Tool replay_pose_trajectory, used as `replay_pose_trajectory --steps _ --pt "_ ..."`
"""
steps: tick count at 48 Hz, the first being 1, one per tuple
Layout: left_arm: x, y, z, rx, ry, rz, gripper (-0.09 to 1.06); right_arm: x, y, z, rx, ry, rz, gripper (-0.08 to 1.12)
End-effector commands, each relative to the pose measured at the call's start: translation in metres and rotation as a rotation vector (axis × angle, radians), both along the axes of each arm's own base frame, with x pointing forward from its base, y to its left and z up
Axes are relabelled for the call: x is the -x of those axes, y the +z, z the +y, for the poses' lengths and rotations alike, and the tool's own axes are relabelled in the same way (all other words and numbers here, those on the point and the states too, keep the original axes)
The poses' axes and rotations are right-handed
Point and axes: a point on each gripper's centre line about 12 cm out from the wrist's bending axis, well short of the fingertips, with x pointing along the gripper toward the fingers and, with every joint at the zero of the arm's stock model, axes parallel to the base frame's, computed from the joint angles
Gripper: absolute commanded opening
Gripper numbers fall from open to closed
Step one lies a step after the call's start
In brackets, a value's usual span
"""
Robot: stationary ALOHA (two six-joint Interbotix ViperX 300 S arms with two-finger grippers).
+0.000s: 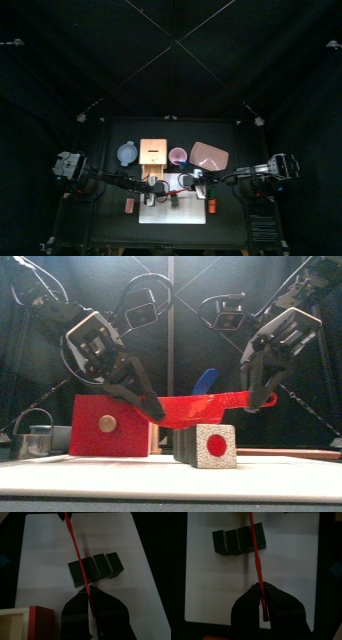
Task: Place sushi on board then cut the sushi with the knife then place the pieces on the plate
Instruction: Cut the sushi into 4 pieces
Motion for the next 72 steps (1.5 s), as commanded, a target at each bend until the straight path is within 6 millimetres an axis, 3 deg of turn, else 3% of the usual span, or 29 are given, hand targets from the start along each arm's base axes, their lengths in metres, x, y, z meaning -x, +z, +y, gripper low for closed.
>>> replay_pose_trajectory --steps 1,37,54,72 --pt "-0.01 0.02 -0.009 0.005 -0.023 -0.065 0.31 -0.008 0.014 -0.009 -0.001 -0.034 -0.049 0.33" --pt "-0.012 0.019 -0.019 0.007 -0.046 -0.067 0.31 -0.005 0.008 -0.009 -0.012 -0.05 -0.053 0.33" --pt "-0.013 0.014 -0.018 0.004 -0.043 -0.054 0.31 -0.009 -0.008 -0.01 -0.006 -0.052 -0.021 0.33" --pt "-0.014 0.029 -0.018 0.008 -0.045 -0.092 0.31 -0.011 0.018 -0.01 -0.003 -0.048 -0.092 0.33"
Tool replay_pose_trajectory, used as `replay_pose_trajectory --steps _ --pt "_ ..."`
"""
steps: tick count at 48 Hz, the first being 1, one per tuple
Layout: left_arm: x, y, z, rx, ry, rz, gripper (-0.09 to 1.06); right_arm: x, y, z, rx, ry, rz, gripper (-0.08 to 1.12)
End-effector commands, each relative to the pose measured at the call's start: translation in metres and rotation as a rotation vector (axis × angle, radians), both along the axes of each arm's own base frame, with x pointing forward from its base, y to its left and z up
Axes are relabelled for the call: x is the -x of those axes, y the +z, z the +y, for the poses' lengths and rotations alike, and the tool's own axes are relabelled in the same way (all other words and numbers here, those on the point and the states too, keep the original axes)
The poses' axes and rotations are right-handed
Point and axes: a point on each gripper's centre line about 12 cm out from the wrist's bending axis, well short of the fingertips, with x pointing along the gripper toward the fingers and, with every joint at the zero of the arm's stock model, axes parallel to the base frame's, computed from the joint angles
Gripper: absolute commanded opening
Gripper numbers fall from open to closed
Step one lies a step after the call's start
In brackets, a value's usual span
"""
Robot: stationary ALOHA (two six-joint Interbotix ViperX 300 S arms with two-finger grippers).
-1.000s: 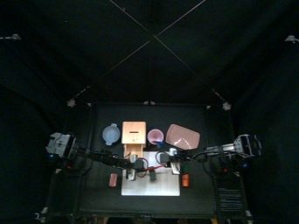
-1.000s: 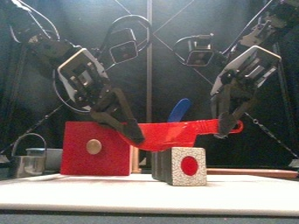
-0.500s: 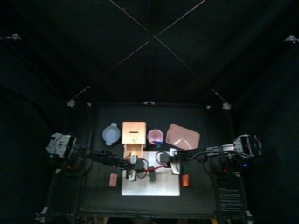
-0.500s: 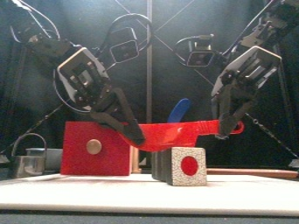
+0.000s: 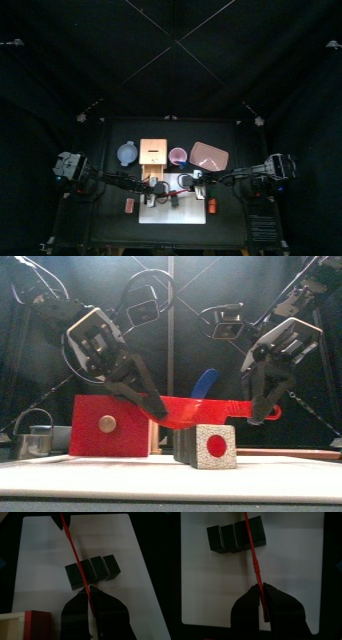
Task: Place sushi on board then cut the sushi with the knife then place the pieces on the plate
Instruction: Cut the sushi into 4 pieces
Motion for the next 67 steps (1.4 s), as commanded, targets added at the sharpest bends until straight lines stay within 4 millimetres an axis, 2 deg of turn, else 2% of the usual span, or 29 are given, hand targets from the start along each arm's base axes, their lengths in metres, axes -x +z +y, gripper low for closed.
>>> replay_pose_trajectory --steps 1,10,35,51,67 --pt "-0.01 0.029 -0.014 0.009 -0.036 -0.087 0.31 -0.009 0.029 -0.01 0.007 -0.032 -0.102 0.33" --pt "-0.008 0.033 -0.013 0.013 -0.034 -0.096 0.31 -0.007 0.036 -0.009 0.007 -0.03 -0.126 0.33" --pt "-0.007 0.014 -0.011 0.0 -0.032 -0.05 0.31 -0.01 0.021 -0.013 0.021 -0.042 -0.116 0.33" --pt "-0.007 0.013 -0.011 0.0 -0.032 -0.047 0.31 -0.013 0.016 -0.013 0.023 -0.042 -0.109 0.33" --pt "-0.007 0.009 -0.011 -0.003 -0.033 -0.029 0.31 -0.011 -0.015 -0.008 0.017 -0.028 -0.014 0.33"
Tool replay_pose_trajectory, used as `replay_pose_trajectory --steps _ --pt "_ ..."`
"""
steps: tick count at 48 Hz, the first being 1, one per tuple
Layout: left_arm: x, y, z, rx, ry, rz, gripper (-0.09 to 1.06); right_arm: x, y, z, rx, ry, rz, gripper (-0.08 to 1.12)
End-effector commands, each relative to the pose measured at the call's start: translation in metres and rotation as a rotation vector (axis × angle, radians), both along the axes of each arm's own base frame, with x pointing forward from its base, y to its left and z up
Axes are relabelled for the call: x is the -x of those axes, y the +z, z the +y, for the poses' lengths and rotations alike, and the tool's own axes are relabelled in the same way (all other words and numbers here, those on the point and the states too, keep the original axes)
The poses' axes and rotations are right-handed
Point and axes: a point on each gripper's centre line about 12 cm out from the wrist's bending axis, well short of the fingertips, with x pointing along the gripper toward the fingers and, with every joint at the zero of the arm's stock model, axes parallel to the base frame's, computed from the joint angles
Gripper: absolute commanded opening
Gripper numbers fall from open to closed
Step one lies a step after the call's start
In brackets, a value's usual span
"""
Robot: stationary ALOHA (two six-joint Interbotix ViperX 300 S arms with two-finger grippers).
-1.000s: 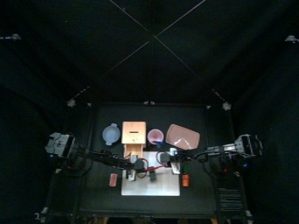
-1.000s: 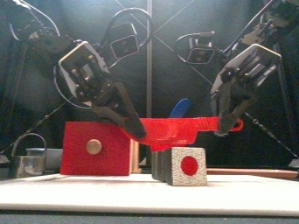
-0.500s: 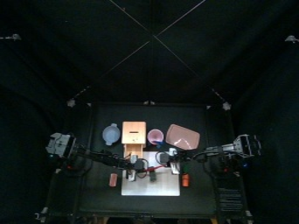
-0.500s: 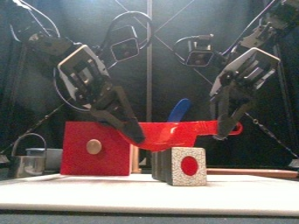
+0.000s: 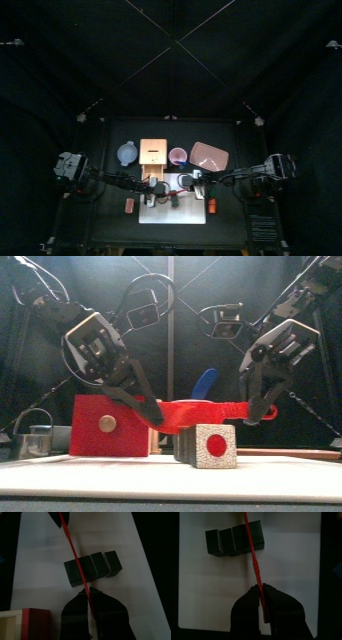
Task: Place sushi on board then cut the sushi with the knife then place the pieces on the plate
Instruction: Cut the sushi into 4 pieces
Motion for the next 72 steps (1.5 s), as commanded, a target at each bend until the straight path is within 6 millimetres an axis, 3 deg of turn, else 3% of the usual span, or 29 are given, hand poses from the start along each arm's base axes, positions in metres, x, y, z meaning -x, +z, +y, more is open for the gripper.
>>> replay_pose_trajectory --steps 1,54,72 --pt "-0.007 0.013 -0.012 -0.004 -0.037 -0.035 0.31 -0.006 0.004 -0.006 0.004 -0.021 -0.033 0.33" --pt "0.001 -0.008 -0.017 -0.158 -0.174 0.121 0.3 -0.016 -0.014 0.005 0.0 0.011 0.025 0.33" --pt "-0.007 0.015 -0.016 -0.172 -0.182 0.054 0.3 -0.019 0.036 0.007 0.006 0.052 -0.029 0.33"
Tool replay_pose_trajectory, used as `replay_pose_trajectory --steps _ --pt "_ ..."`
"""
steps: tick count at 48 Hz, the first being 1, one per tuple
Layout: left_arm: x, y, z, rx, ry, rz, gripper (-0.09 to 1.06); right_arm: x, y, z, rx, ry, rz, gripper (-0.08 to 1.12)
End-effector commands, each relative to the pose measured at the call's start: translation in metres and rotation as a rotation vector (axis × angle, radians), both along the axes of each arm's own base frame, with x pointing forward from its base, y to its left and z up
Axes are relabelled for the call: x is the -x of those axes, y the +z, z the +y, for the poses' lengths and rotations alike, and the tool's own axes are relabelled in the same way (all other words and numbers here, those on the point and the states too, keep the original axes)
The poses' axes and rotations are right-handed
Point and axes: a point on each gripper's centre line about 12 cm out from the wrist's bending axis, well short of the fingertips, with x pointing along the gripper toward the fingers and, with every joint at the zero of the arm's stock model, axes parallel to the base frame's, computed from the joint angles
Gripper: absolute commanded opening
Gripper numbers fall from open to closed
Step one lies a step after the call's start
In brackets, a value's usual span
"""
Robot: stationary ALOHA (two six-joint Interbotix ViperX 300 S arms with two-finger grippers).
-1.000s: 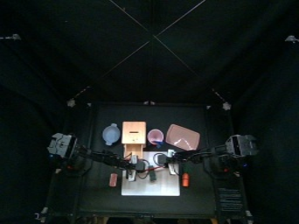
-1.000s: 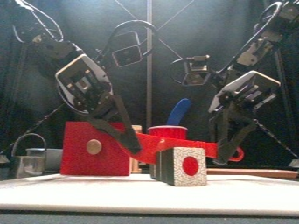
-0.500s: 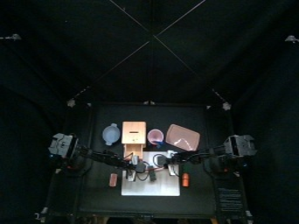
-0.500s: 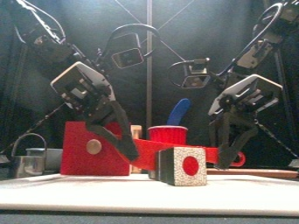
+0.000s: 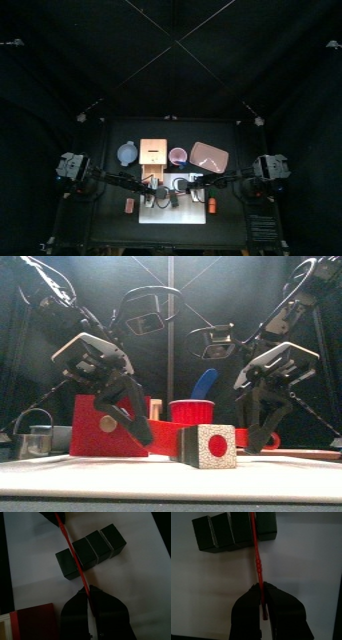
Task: Place sushi on board then cut the sushi with the knife then place the pieces on the plate
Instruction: Cut the sushi into 4 pieces
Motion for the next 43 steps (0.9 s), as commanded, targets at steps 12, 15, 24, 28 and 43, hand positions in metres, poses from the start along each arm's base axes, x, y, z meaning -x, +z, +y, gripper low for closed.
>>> replay_pose_trajectory --steps 12,15,24,28,43 --pt "-0.007 0.045 -0.012 0.015 -0.039 -0.131 0.3 0.0 0.064 -0.002 0.005 0.0 -0.177 0.33" --pt "-0.008 0.047 -0.013 0.018 -0.041 -0.14 0.3 0.002 0.065 0.002 -0.001 0.007 -0.181 0.33" --pt "-0.009 0.049 -0.025 0.024 -0.07 -0.155 0.3 0.006 0.061 0.019 -0.033 0.033 -0.166 0.33" --pt "-0.011 0.046 -0.027 0.025 -0.071 -0.15 0.3 0.008 0.056 0.019 -0.041 0.027 -0.157 0.33" --pt "-0.019 0.039 -0.031 0.026 -0.075 -0.139 0.3 0.012 0.046 0.015 -0.029 0.014 -0.157 0.33"
